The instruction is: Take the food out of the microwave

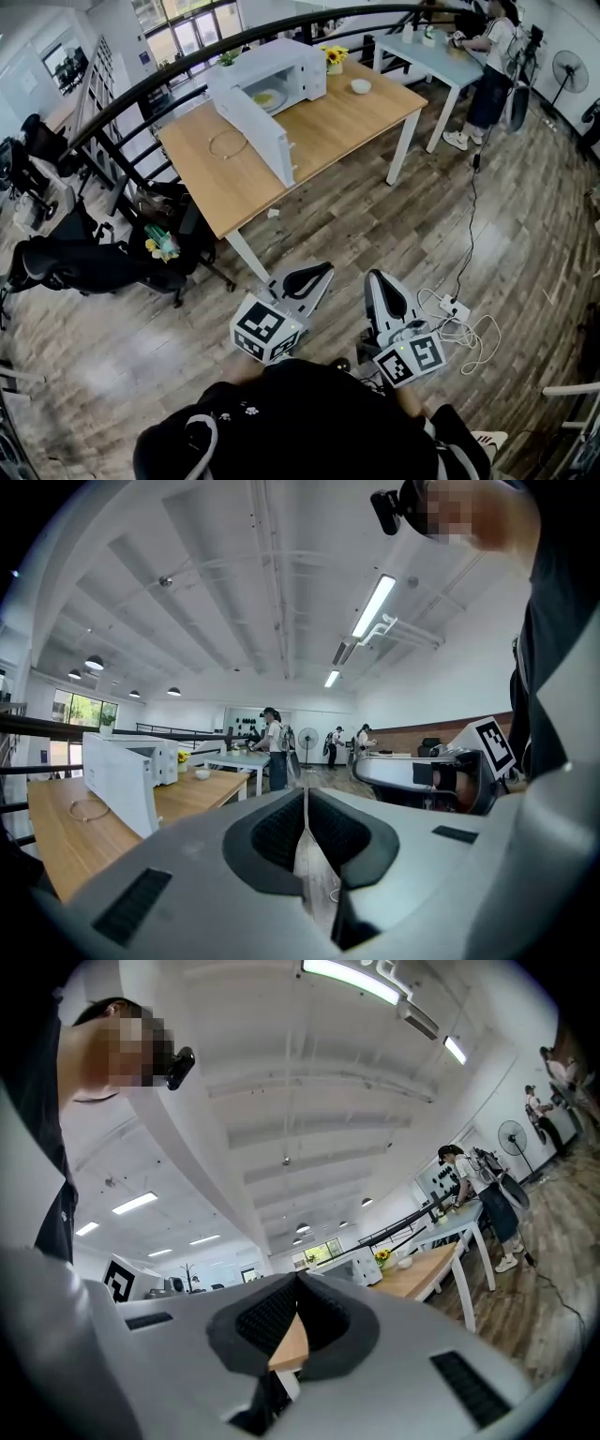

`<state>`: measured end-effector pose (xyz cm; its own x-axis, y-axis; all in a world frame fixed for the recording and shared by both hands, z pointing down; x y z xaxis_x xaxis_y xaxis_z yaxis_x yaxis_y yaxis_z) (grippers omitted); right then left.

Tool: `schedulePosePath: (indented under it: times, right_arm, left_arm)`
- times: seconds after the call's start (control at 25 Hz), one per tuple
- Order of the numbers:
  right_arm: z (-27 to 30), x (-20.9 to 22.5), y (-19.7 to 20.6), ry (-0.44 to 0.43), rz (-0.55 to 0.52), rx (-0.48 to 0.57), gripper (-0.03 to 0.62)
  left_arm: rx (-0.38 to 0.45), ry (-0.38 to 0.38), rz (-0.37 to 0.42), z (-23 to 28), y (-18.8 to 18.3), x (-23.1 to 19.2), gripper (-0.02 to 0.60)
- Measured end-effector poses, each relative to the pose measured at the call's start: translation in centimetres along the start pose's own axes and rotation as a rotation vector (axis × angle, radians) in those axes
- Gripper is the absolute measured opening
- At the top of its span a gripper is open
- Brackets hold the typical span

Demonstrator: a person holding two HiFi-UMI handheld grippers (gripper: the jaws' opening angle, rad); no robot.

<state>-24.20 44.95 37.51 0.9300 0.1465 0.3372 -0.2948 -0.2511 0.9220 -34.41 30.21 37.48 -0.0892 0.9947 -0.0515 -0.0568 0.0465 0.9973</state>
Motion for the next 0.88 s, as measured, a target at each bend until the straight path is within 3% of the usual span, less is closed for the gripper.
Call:
schedulePosePath:
  times: [0.6, 0.88]
  right_arm:
    - [-6.5, 4.5, -1.5, 0.064, 0.008, 0.000, 0.000]
    - [-7.0, 5.7, -1.0, 0.055, 0.034, -0.022, 0.000]
  left_arm:
    - [-0.013, 0.097, -0.001, 5.8, 1.4, 6.8, 0.021]
    - [-0.023, 0.083, -0.029, 7.1, 2.0, 6.5, 0.022]
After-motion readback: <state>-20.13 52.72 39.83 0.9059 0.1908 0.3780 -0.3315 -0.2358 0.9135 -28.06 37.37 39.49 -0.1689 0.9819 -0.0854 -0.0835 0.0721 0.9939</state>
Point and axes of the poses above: the fingertips, and each gripper's own axes: z forward along the fingers, x to its right, y out of its underside, the point moved 8 cm from there along -z, backward along the fingers, and after that the axes turned 3 degrees about x, right-handed, at the moved point
